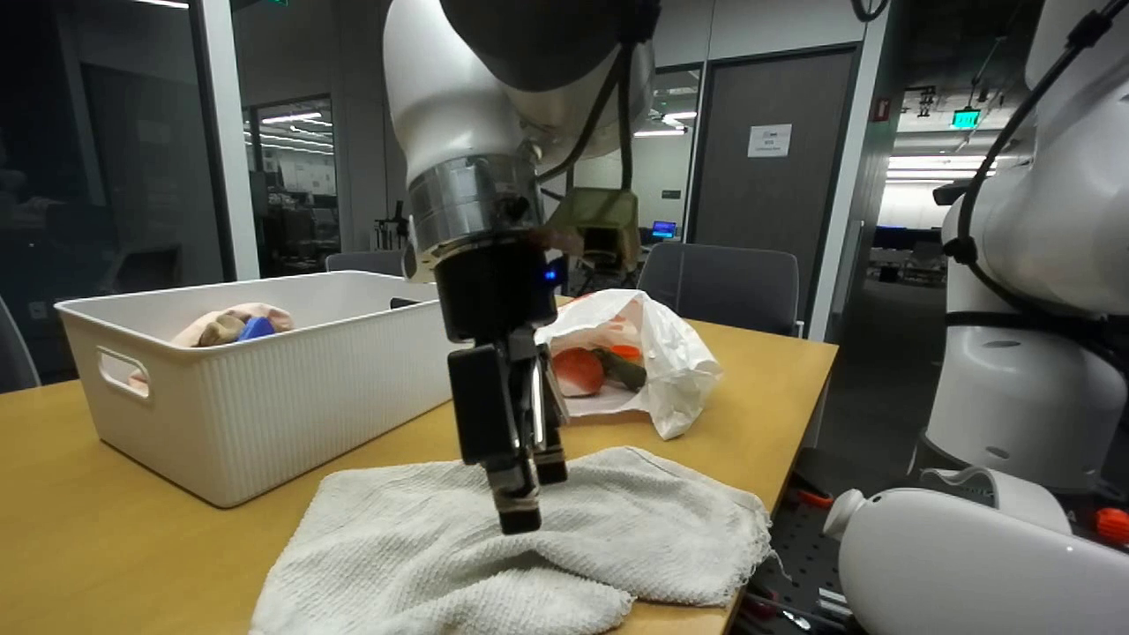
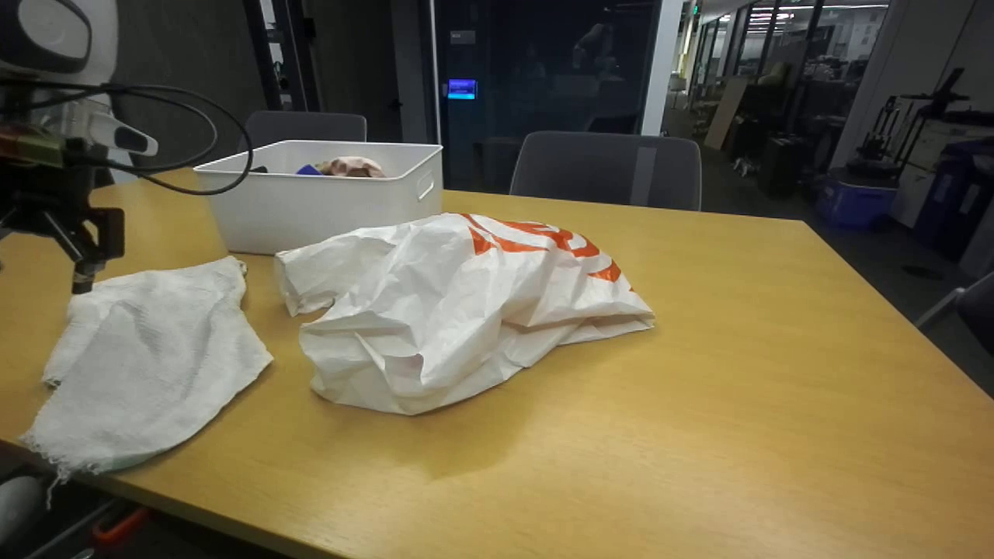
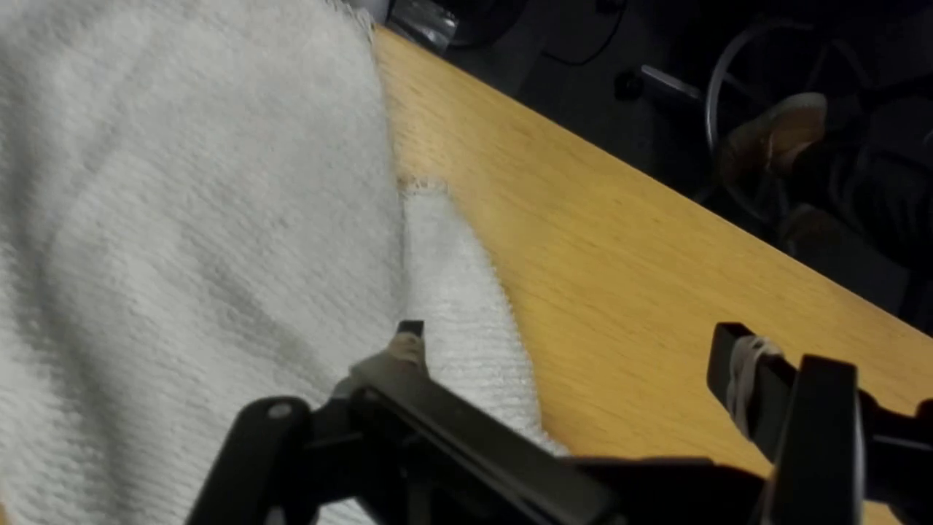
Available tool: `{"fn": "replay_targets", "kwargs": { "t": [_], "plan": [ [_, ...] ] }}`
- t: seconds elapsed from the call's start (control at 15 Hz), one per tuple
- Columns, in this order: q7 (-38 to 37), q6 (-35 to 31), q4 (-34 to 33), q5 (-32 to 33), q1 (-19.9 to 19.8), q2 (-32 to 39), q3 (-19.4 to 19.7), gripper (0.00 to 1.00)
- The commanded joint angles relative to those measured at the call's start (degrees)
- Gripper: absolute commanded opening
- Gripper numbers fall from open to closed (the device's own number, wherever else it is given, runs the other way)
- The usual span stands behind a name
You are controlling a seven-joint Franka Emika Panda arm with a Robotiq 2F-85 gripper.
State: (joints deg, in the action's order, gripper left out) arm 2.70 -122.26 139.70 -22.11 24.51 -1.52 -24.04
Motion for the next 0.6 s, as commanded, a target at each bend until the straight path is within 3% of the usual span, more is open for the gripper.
{"fn": "replay_targets", "kwargs": {
  "t": [0.0, 0.33, 0.53],
  "plan": [
    [2.74, -6.32, -4.91, 5.46, 0.73, 7.11, -0.92, 1.00],
    [2.09, -9.91, -10.67, 15.56, 0.80, 14.43, -0.33, 1.00],
    [2.87, -11.59, -13.12, 17.31, 0.66, 18.18, -0.26, 1.00]
  ]
}}
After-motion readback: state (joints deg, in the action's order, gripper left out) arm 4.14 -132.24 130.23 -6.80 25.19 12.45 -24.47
